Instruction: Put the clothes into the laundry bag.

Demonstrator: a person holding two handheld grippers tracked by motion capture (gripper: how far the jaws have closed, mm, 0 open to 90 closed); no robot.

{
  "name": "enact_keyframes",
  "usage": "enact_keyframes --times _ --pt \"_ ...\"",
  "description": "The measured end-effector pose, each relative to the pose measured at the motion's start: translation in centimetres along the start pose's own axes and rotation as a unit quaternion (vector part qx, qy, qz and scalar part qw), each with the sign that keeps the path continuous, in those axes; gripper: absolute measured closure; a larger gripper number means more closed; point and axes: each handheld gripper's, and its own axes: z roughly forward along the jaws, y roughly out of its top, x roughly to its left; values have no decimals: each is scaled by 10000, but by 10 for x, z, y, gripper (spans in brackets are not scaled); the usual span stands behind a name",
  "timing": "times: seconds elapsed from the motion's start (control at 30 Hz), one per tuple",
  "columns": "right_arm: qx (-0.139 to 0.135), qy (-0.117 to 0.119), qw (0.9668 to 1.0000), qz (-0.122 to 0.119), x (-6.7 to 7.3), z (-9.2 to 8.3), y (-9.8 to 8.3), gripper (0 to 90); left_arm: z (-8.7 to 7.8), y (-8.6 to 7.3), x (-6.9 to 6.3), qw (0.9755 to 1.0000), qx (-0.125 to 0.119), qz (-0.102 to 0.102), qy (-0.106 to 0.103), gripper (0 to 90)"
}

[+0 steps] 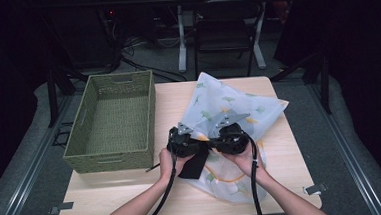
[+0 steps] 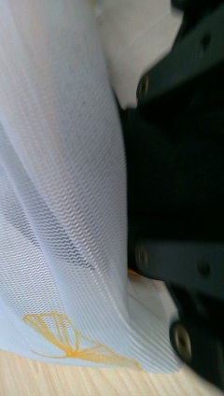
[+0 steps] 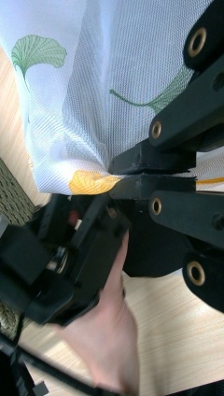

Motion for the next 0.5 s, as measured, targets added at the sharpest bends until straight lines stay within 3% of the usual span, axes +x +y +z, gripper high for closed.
enact_keyframes --times 0.1,0.17,0.33,0.5 --pt "1 -13 10000 -29 1 0 0 877 -13 2 -2 9997 42 222 9 352" --pt "-11 -13 10000 -52 1 0 0 877 -17 2 -3 9997 10 260 33 279" --pt "-32 -30 10000 -33 1 -3 1 877 -39 -6 -7 9990 139 427 54 233" --pt "-23 -34 10000 -41 1 -3 1 877 -45 -17 -7 9987 296 391 150 229"
